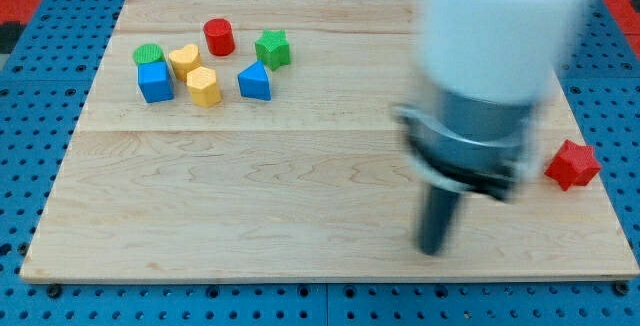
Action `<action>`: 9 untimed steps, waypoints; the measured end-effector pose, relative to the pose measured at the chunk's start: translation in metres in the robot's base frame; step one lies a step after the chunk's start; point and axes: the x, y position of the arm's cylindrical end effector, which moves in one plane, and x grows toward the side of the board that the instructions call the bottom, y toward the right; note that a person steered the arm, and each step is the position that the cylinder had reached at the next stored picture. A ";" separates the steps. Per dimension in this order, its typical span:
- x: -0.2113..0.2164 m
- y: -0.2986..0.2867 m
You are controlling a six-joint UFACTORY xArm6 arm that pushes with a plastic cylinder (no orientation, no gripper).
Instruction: Move the red star towards the center
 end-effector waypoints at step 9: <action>-0.094 0.006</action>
